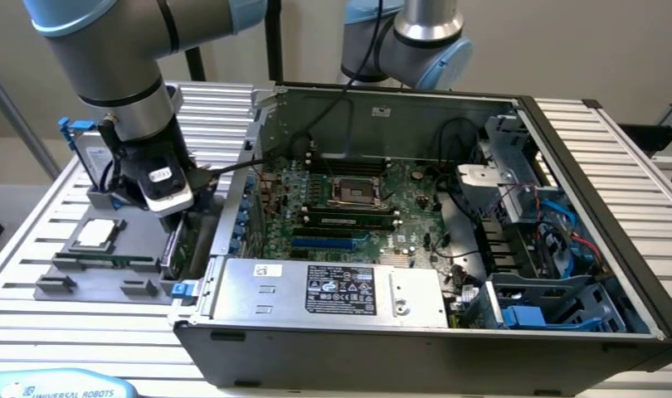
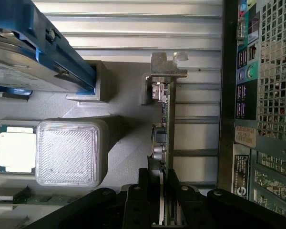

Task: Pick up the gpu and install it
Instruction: 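Pick up the gpu and move the gpu toward the slot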

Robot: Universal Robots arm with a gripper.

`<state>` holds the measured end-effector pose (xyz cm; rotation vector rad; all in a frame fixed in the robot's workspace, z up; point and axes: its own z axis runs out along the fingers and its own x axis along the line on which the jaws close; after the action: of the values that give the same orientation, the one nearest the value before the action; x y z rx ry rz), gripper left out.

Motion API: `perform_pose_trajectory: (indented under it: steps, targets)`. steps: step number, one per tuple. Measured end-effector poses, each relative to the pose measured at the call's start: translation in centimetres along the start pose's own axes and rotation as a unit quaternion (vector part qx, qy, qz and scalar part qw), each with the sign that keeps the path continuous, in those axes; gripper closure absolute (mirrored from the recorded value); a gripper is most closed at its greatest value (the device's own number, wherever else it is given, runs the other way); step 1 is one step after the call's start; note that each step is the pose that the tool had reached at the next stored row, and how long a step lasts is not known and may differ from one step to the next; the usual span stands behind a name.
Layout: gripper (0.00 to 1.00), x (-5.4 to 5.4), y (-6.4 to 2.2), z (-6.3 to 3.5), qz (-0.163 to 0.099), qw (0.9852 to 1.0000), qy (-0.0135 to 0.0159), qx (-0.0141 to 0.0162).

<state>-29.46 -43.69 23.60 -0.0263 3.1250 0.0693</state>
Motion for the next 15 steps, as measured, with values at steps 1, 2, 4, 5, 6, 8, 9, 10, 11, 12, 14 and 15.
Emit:
perform_pose_trajectory:
  steps: [1, 2, 4, 5, 6, 8, 9, 10, 11, 12, 14, 15]
  targets:
    - [0.73, 0.06, 0.00, 0.00, -0.004, 1.0000, 0.0002, 0.0000]
    - [0.73, 0.08, 0.00, 0.00, -0.006, 1.0000, 0.0003, -0.0001]
    - [0.73, 0.08, 0.00, 0.00, -0.006, 1.0000, 0.0003, -0.0001]
    - [0.73, 0.08, 0.00, 0.00, -0.006, 1.0000, 0.0003, -0.0001]
    - [0.73, 0.08, 0.00, 0.00, -0.006, 1.0000, 0.0003, -0.0001]
    - [0.73, 0.09, 0.01, 0.00, -0.001, 1.0000, 0.0001, 0.0000]
    - [0.73, 0.09, 0.00, 0.00, 0.004, 1.0000, -0.0001, 0.0001]
    - [0.73, 0.09, 0.00, 0.00, 0.010, 1.0000, -0.0003, 0.0002]
    - [0.73, 0.09, 0.00, 0.00, 0.014, 0.9999, -0.0005, 0.0002]
    - [0.73, 0.09, 0.00, 0.01, 0.015, 0.9999, -0.0006, 0.0002]
    - [0.73, 0.09, 0.00, 0.01, 0.015, 0.9999, -0.0007, 0.0002]
    - [0.73, 0.09, 0.00, 0.01, 0.015, 0.9999, -0.0006, 0.0002]
